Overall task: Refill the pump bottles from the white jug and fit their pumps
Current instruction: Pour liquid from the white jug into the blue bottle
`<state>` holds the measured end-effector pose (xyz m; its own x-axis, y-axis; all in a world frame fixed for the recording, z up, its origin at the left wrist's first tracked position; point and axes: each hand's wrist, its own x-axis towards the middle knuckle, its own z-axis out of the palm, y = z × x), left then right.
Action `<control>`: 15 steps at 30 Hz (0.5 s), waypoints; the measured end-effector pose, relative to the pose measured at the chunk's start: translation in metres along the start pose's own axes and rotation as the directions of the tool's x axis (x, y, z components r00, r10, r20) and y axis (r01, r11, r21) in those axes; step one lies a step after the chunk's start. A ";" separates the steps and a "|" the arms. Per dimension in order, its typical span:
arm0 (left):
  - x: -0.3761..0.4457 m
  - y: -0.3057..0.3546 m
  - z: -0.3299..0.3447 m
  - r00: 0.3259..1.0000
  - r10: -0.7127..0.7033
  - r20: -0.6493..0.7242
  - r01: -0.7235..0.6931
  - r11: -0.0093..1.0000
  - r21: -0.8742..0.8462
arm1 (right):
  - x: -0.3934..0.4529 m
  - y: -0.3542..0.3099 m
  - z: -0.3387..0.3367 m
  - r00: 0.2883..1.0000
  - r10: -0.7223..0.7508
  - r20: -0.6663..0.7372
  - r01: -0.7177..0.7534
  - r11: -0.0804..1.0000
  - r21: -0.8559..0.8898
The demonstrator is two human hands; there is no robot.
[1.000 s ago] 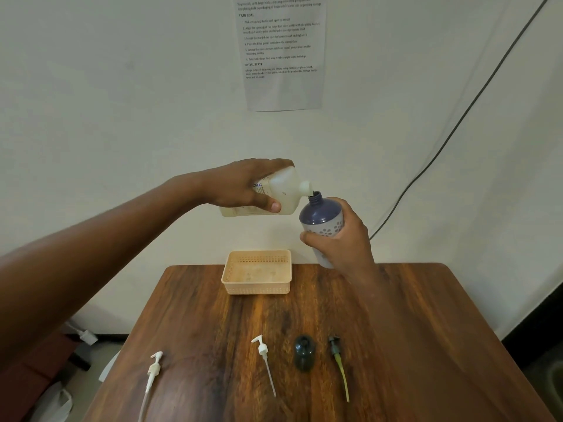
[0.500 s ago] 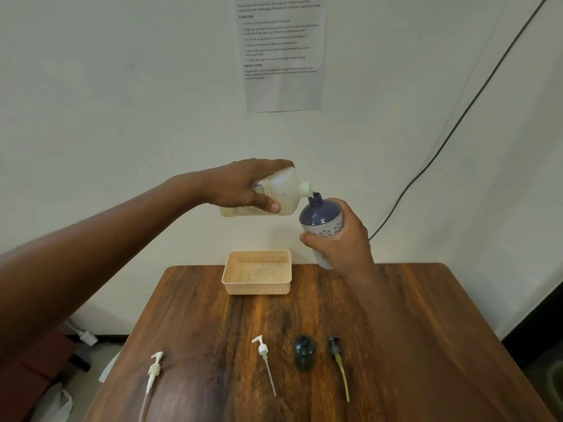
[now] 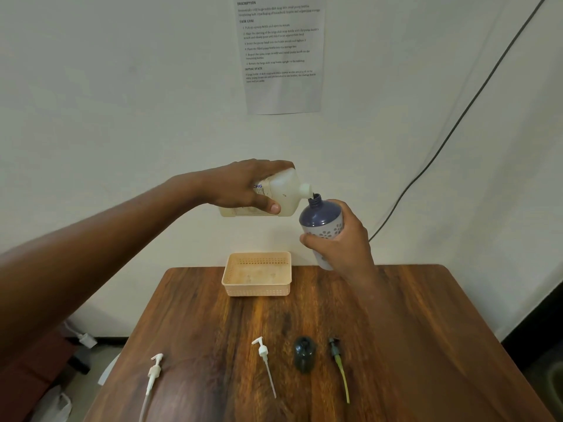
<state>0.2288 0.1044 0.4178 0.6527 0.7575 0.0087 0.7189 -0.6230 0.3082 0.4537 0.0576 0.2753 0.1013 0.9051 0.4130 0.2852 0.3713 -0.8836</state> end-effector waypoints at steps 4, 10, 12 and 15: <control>-0.001 0.000 0.000 1.000 -0.004 0.007 0.004 1.000 -0.003 | -0.002 0.001 0.000 1.000 0.008 0.004 -0.008 1.000 -0.006; -0.002 0.002 -0.001 1.000 -0.021 0.011 0.021 1.000 0.014 | -0.002 -0.002 0.000 1.000 0.007 -0.006 -0.007 1.000 -0.012; -0.003 0.003 -0.002 1.000 -0.023 0.014 0.023 1.000 0.019 | -0.002 -0.003 0.001 1.000 0.009 -0.007 -0.009 1.000 -0.015; -0.003 0.004 -0.003 1.000 -0.019 0.013 0.019 1.000 0.018 | -0.003 -0.004 0.001 1.000 0.007 -0.008 -0.007 1.000 -0.019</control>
<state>0.2289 0.1000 0.4215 0.6420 0.7666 -0.0100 0.7353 -0.6120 0.2913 0.4519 0.0541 0.2773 0.1106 0.9060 0.4086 0.3025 0.3609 -0.8822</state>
